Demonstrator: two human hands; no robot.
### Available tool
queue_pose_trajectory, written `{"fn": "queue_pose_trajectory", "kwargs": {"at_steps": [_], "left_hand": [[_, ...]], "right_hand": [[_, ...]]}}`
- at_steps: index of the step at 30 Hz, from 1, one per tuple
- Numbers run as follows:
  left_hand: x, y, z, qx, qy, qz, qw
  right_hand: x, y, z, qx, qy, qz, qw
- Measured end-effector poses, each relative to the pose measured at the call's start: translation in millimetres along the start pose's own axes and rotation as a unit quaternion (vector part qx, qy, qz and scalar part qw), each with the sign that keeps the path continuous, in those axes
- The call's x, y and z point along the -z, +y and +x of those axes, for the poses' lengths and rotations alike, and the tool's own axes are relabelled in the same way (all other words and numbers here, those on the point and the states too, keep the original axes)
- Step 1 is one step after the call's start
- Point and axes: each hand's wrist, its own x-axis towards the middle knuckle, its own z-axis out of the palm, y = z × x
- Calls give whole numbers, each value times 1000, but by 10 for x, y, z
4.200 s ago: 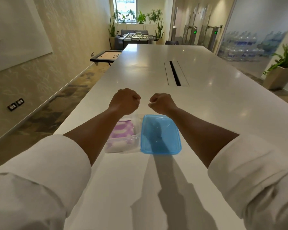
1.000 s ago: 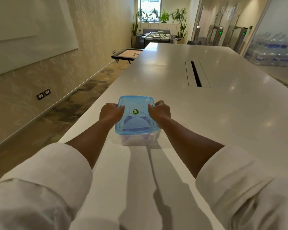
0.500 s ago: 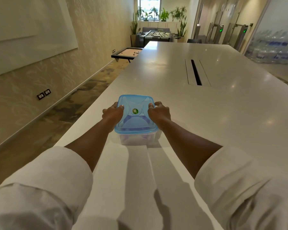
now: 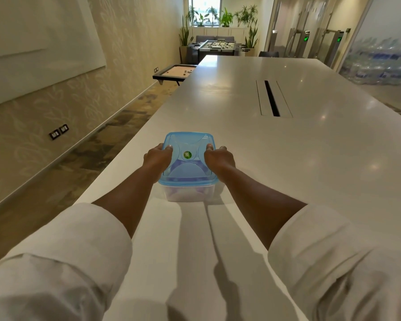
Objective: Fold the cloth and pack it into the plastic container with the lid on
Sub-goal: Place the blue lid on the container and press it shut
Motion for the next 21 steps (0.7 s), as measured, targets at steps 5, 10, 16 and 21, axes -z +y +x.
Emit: {"fn": "queue_pose_trajectory", "kwargs": {"at_steps": [5,10,16,21], "left_hand": [[-61,-46,32,25,-16,-19,999],[-94,-49,28,16,-26,-39,999],[-112,-63,58,-4,-25,-7,1000],[-82,-27,147,18,-6,48,999]], "right_hand": [[-11,31,-1,-8,-3,13,1000],[-16,24,-13,-10,-4,22,1000],[-4,18,-20,3,-14,15,1000],[11,28,-5,8,-14,4,1000]]}}
